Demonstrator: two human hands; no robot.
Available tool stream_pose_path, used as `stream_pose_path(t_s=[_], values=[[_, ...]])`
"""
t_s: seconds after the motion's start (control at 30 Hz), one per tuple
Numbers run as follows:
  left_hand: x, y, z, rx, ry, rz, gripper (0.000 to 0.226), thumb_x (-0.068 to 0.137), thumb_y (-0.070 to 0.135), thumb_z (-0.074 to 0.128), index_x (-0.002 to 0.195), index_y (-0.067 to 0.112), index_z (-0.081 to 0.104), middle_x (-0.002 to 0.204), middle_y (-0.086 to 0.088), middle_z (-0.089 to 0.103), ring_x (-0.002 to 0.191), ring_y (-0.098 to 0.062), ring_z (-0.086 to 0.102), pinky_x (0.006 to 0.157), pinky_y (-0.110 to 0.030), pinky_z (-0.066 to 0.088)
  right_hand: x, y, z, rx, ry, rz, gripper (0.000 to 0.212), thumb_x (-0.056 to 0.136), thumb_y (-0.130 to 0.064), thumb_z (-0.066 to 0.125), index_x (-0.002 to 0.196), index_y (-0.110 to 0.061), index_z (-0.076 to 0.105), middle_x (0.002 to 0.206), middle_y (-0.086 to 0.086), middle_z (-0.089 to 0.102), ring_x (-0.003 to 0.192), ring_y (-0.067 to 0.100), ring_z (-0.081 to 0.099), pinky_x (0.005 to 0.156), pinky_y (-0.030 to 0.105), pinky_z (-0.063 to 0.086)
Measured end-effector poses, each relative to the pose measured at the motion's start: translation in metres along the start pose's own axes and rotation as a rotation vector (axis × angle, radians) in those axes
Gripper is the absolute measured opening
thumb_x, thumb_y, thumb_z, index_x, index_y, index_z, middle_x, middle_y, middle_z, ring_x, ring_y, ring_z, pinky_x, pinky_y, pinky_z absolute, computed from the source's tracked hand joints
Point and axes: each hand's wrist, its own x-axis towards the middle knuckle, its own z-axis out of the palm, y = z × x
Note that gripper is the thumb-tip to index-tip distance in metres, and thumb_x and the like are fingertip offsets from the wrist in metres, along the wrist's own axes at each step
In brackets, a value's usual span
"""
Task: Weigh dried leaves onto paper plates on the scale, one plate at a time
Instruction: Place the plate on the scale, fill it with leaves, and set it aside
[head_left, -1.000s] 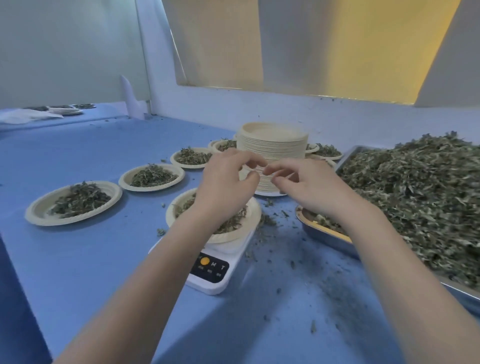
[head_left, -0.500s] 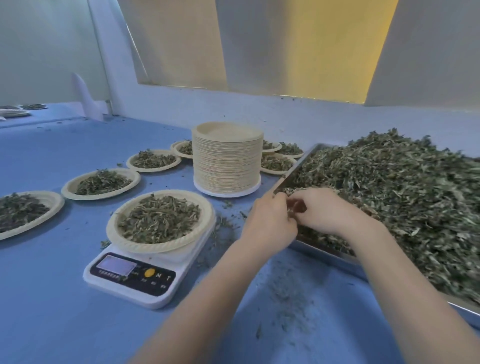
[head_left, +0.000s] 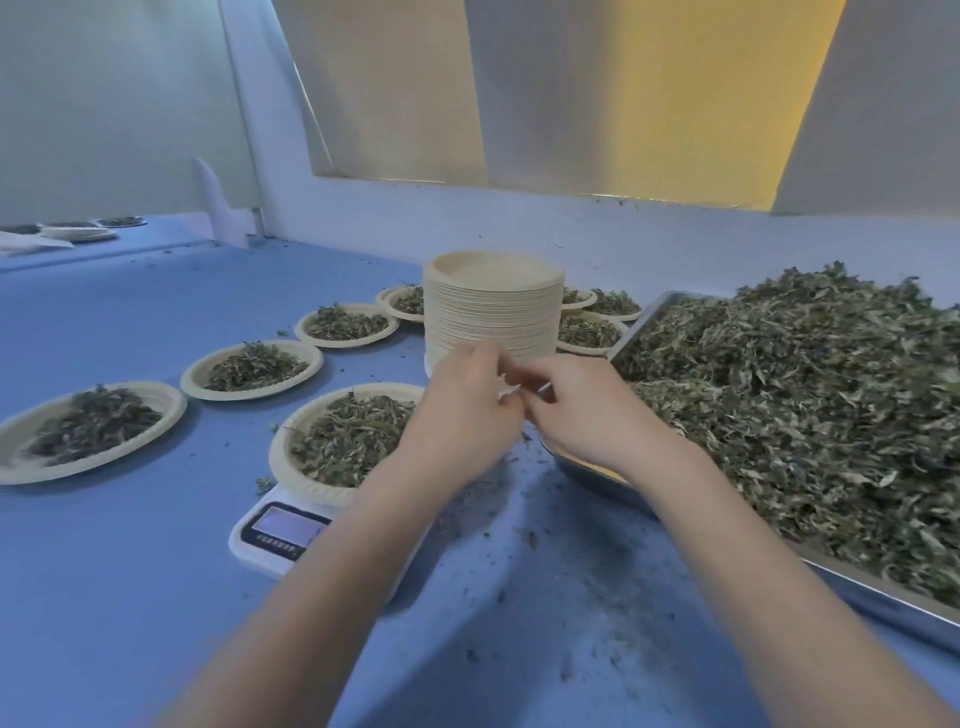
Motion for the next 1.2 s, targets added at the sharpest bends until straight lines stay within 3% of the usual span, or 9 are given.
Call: stream_pose_path(t_s=[0.1, 0.23, 0.43, 0.57, 0.77, 0.9, 1.03, 1.1, 1.2], values=[[-0.009, -0.037, -0.04, 0.086, 0.021, -0.091, 0.024, 0.084, 0.01, 0.054, 0.105, 0.02, 0.062, 0.107, 0.004, 0.049, 0.093, -0.011, 0.047, 0.065, -0.016, 0.025, 0.01, -0.017, 0.019, 0.056, -0.224, -0.017, 0.04, 0.089, -0.036, 0.06, 0.125, -0.019, 0.058, 0.113, 0.001, 0.062, 0.102, 0.018, 0.057, 0.078, 0.026, 0.041], [-0.023, -0.088, -0.081, 0.148, 0.093, -0.301, 0.031, 0.09, 0.008, 0.048, 0.117, 0.018, 0.061, 0.123, -0.003, 0.057, 0.113, -0.02, 0.052, 0.09, -0.027, 0.037, 0.011, -0.022, 0.03, 0.004, -0.414, -0.004, 0.078, 0.083, -0.058, 0.059, 0.146, -0.019, 0.034, 0.148, -0.001, 0.036, 0.131, 0.016, 0.039, 0.099, 0.03, 0.036], [-0.037, -0.118, -0.077, 0.146, 0.03, -0.49, 0.04, 0.096, 0.011, 0.039, 0.135, 0.012, 0.046, 0.133, -0.011, 0.052, 0.114, -0.027, 0.05, 0.08, -0.03, 0.035, 0.012, -0.03, 0.04, 0.028, -0.47, 0.037, 0.105, 0.065, -0.071, 0.067, 0.149, -0.029, 0.02, 0.151, -0.005, 0.021, 0.138, 0.017, 0.026, 0.109, 0.038, 0.032], [-0.04, -0.127, -0.072, 0.04, 0.071, -0.54, 0.041, 0.095, 0.013, 0.041, 0.136, 0.013, 0.041, 0.119, -0.01, 0.056, 0.081, -0.016, 0.048, 0.062, -0.028, 0.033, 0.014, -0.029, 0.049, 0.0, -0.503, 0.023, 0.125, 0.053, -0.071, 0.075, 0.15, -0.032, 0.008, 0.153, -0.01, 0.014, 0.142, 0.015, 0.015, 0.114, 0.041, 0.026], [-0.041, -0.135, -0.088, -0.067, 0.129, -0.571, 0.043, 0.094, 0.018, 0.045, 0.137, 0.017, 0.038, 0.09, 0.007, 0.053, 0.075, -0.012, 0.054, 0.054, -0.024, 0.037, 0.028, -0.036, 0.054, 0.163, -0.407, 0.017, 0.133, 0.051, -0.055, 0.086, 0.152, -0.025, 0.004, 0.156, -0.003, 0.021, 0.141, 0.015, 0.025, 0.115, 0.039, 0.026], [-0.039, -0.137, -0.108, -0.126, 0.188, -0.559, 0.04, 0.094, 0.017, 0.049, 0.133, 0.016, 0.042, 0.102, 0.002, 0.058, 0.076, -0.021, 0.059, 0.063, -0.031, 0.044, 0.044, -0.051, 0.051, 0.17, -0.352, -0.01, 0.134, 0.046, -0.054, 0.087, 0.152, -0.026, 0.009, 0.153, -0.003, 0.029, 0.135, 0.016, 0.036, 0.112, 0.039, 0.032], [-0.038, -0.146, -0.125, -0.159, 0.263, -0.598, 0.041, 0.092, 0.018, 0.055, 0.131, 0.015, 0.044, 0.095, 0.004, 0.059, 0.058, -0.015, 0.06, 0.053, -0.027, 0.04, 0.062, -0.069, 0.062, 0.311, -0.302, 0.036, 0.123, 0.054, -0.029, 0.092, 0.151, -0.022, 0.017, 0.141, 0.002, 0.046, 0.107, 0.013, 0.059, 0.099, 0.033, 0.047], [-0.038, -0.152, -0.132, -0.211, 0.297, -0.634, 0.042, 0.091, 0.019, 0.058, 0.13, 0.014, 0.043, 0.084, 0.007, 0.058, 0.058, -0.017, 0.061, 0.059, -0.032, 0.046, 0.07, -0.077, 0.071, 0.346, -0.283, 0.061, 0.112, 0.059, -0.018, 0.09, 0.149, -0.02, 0.023, 0.134, 0.005, 0.053, 0.091, 0.01, 0.064, 0.091, 0.03, 0.051], [-0.039, -0.166, -0.139, -0.292, 0.341, -0.665, 0.049, 0.088, 0.017, 0.063, 0.131, 0.013, 0.04, 0.085, 0.008, 0.059, 0.054, -0.017, 0.065, 0.071, -0.041, 0.051, 0.082, -0.088, 0.086, 0.342, -0.262, 0.084, 0.099, 0.062, -0.013, 0.088, 0.145, -0.017, 0.034, 0.126, 0.005, 0.058, 0.087, 0.012, 0.068, 0.091, 0.035, 0.052]])
